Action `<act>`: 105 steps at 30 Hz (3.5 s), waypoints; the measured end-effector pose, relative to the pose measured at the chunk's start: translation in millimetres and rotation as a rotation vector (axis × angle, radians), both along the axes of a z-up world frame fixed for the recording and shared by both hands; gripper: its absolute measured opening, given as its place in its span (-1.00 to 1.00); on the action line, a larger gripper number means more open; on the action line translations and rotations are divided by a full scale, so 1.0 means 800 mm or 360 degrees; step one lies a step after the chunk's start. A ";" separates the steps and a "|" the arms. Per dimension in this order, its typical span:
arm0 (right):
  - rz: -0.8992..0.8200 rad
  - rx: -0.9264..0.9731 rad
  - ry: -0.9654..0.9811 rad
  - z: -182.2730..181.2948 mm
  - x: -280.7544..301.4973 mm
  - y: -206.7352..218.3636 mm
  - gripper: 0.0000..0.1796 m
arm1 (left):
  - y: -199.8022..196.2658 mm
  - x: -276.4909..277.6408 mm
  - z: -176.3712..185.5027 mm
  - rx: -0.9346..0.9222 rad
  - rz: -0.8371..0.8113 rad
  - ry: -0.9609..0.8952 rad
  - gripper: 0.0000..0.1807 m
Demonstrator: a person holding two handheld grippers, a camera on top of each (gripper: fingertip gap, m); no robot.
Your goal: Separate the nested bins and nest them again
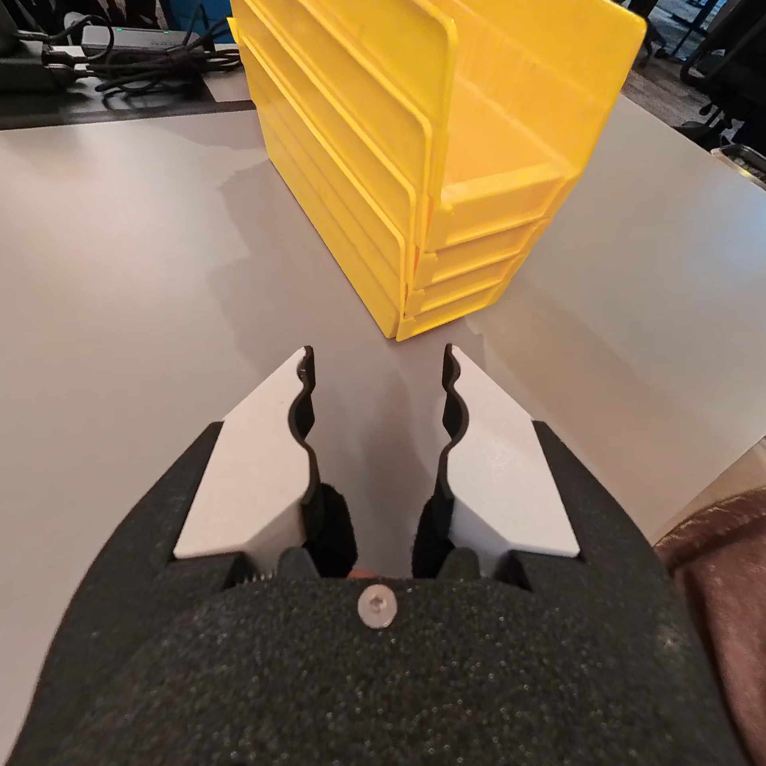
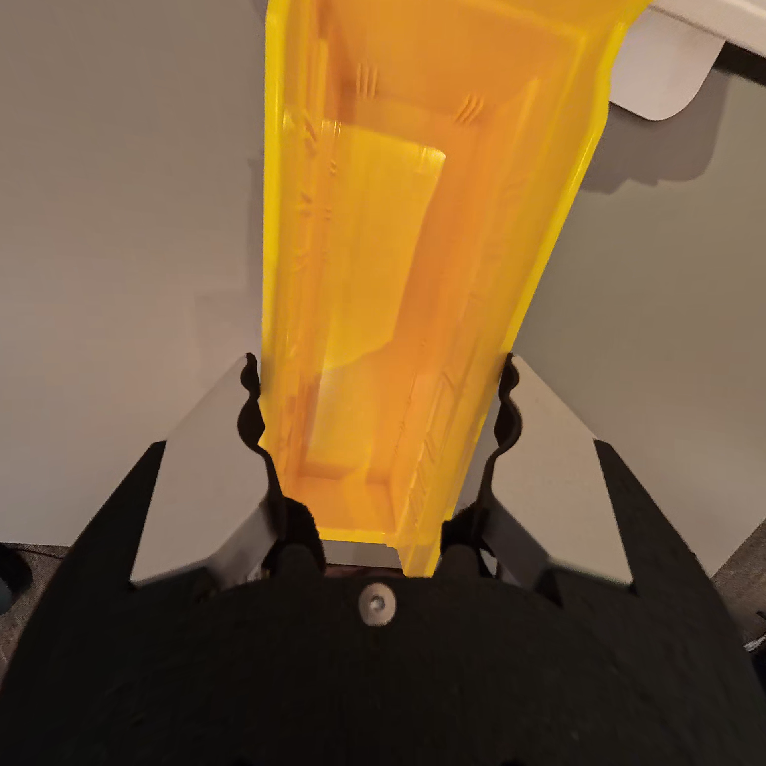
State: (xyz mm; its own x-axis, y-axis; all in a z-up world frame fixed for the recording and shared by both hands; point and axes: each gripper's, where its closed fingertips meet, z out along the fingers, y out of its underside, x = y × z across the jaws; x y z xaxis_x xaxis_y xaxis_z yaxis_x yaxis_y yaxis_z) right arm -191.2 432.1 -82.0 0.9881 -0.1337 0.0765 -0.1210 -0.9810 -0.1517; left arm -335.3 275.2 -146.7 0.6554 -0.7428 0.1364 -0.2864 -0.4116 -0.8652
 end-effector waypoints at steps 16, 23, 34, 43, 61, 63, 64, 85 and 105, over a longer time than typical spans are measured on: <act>0.0058 -0.0070 0.0002 0.026 -0.001 -0.011 0.04 | -0.001 0.001 -0.007 -0.0027 -0.0011 0.0030 -0.34; 0.0059 -0.0080 -0.0002 0.054 0.010 -0.023 0.03 | -0.003 0.000 -0.007 -0.0027 -0.0014 0.0029 -0.34; 0.0028 0.0077 -0.0098 0.095 0.003 -0.060 0.06 | 0.011 -0.021 -0.009 -0.0095 0.0082 -0.0027 -0.35; 0.0053 0.0165 -0.0085 0.166 0.031 -0.076 0.05 | 0.000 -0.022 -0.012 -0.0042 0.0054 0.0044 -0.35; -0.0233 -0.0145 -0.0163 0.025 0.389 -0.188 0.07 | -0.001 -0.031 -0.019 -0.0064 0.0073 0.0086 -0.35; -0.0244 -0.0177 -0.0126 -0.008 0.405 -0.191 0.07 | 0.000 -0.035 -0.021 -0.0080 0.0084 0.0084 -0.35; -0.0243 -0.0189 -0.0098 -0.025 0.409 -0.191 0.07 | 0.000 -0.036 -0.022 -0.0095 0.0091 0.0077 -0.35; -0.0157 -0.0143 -0.0013 -0.099 0.429 -0.182 0.35 | -0.010 -0.037 -0.029 -0.0140 0.0066 0.0094 -0.35; 0.0132 0.0272 0.0524 0.046 -0.006 -0.024 0.43 | -0.028 -0.028 -0.028 -0.0113 -0.0002 0.0127 -0.36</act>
